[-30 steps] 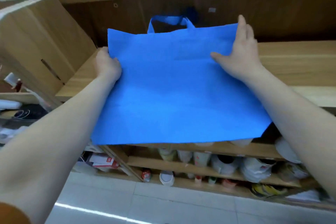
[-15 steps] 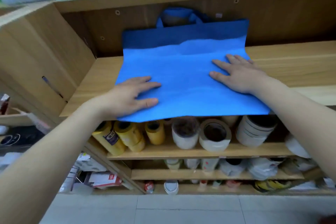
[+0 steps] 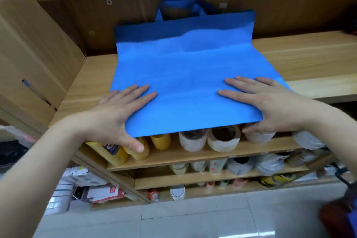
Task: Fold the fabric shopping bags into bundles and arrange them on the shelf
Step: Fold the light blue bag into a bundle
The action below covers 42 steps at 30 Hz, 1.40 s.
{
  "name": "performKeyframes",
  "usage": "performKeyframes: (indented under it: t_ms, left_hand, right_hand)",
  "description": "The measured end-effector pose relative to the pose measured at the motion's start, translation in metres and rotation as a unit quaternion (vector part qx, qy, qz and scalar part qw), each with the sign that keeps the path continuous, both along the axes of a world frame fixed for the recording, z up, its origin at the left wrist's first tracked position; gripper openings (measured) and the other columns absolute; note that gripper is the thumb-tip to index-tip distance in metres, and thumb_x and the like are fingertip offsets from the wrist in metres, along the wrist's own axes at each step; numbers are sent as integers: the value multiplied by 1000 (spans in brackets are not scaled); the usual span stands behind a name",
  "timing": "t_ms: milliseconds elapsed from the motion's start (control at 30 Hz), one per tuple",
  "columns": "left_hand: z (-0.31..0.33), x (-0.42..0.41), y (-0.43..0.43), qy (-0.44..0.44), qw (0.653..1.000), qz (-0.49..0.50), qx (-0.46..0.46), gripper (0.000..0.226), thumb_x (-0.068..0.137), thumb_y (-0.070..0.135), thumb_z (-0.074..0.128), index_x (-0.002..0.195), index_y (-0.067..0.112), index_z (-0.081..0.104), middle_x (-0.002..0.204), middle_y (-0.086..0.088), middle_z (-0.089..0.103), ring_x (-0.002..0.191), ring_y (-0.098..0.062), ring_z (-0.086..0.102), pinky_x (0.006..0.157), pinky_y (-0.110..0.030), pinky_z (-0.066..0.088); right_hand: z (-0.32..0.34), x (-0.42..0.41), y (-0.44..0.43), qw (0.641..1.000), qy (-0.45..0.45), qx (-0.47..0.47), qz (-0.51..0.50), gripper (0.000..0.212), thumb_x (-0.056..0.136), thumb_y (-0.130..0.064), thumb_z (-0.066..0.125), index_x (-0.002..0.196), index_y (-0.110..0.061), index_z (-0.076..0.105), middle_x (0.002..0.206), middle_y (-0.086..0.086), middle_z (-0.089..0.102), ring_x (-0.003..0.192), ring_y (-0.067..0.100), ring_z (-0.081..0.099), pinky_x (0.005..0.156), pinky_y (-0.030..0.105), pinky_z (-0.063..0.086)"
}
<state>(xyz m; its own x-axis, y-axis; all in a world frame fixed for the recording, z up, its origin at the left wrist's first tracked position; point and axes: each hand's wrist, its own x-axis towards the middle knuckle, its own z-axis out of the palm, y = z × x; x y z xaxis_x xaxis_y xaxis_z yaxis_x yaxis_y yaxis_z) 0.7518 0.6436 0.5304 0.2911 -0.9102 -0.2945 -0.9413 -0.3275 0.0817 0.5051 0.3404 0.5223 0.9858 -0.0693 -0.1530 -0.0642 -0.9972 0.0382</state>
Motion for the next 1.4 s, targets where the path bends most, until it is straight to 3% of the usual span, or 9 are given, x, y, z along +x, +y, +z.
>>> performKeyframes:
  t_ms: [133, 233, 333, 400, 567, 833, 1067, 1267, 1400]
  left_hand:
    - [-11, -1, 17, 55, 986, 29, -153, 75, 78, 61, 64, 142, 57, 26, 156, 27, 18, 145, 6, 11, 120, -27, 13]
    - [-2, -9, 23, 193, 914, 197, -296, 15, 87, 40, 59, 86, 36, 73, 79, 31, 65, 77, 12, 57, 73, -7, 43]
    - [-5, -16, 17, 160, 871, 279, -372, 42, 84, 51, 57, 71, 13, 66, 57, 4, 52, 52, -8, 45, 54, -28, 34]
    - [-8, -19, 11, 115, 841, 323, -419, 37, 87, 45, 66, 73, 11, 66, 63, -8, 56, 55, -12, 47, 54, -29, 35]
    - [-14, -23, -1, 19, 811, 363, -459, 35, 85, 36, 71, 69, 11, 54, 64, -4, 50, 59, -14, 43, 51, -24, 31]
    - [-9, -17, -11, 14, 812, 397, -428, 24, 88, 29, 69, 105, 28, 51, 81, 4, 51, 72, -14, 49, 60, -36, 39]
    - [-12, -7, -1, -107, 935, 165, -294, 54, 88, -7, 52, 124, 31, 65, 147, -5, 46, 141, -32, 29, 112, -57, 29]
    - [-9, 2, 13, 23, 979, 129, -154, 82, 77, 83, 31, 149, 46, 18, 156, 24, 9, 147, 2, 4, 120, -29, 9]
    - [-9, 2, 23, 12, 976, 111, -185, 90, 72, 61, 70, 147, 46, 23, 155, 24, 18, 145, 3, 13, 120, -28, 15]
  right_hand:
    - [-1, -6, -6, 990, -75, 115, -32, 71, 73, -74, 43, 139, -65, 18, 157, -27, 9, 145, -8, 6, 120, 25, 6]
    - [8, -17, -15, 938, -105, 314, -100, 49, 78, -41, 78, 121, -56, 59, 141, -30, 46, 134, -15, 32, 117, 18, 20]
    - [14, -22, -21, 867, -193, 415, -195, 37, 71, -62, 74, 92, -32, 76, 94, -15, 72, 95, 3, 65, 81, 13, 47]
    - [10, -17, -20, 832, -286, 406, -245, 7, 86, -33, 72, 84, -26, 72, 80, -7, 68, 73, 5, 62, 64, 13, 45]
    - [-5, 2, -13, 818, -435, 265, -267, 19, 82, -26, 78, 92, -13, 68, 87, 0, 67, 80, 12, 58, 69, 18, 42]
    - [9, 25, -21, 911, -281, 68, -293, 37, 92, -44, 61, 121, -22, 51, 111, 9, 63, 105, 35, 58, 77, 41, 46]
    - [2, 30, -14, 938, -272, -22, -215, 33, 93, -35, 58, 126, -34, 56, 124, 6, 50, 104, 32, 54, 70, 42, 46]
    - [6, 23, -15, 990, -107, 65, -68, 72, 81, -81, 19, 144, -50, 37, 155, -22, 30, 145, 2, 23, 110, 40, 30]
    - [16, 10, -23, 990, -47, 124, -56, 84, 64, -91, 48, 141, -60, 31, 152, -35, 18, 141, -11, 16, 116, 29, 21]
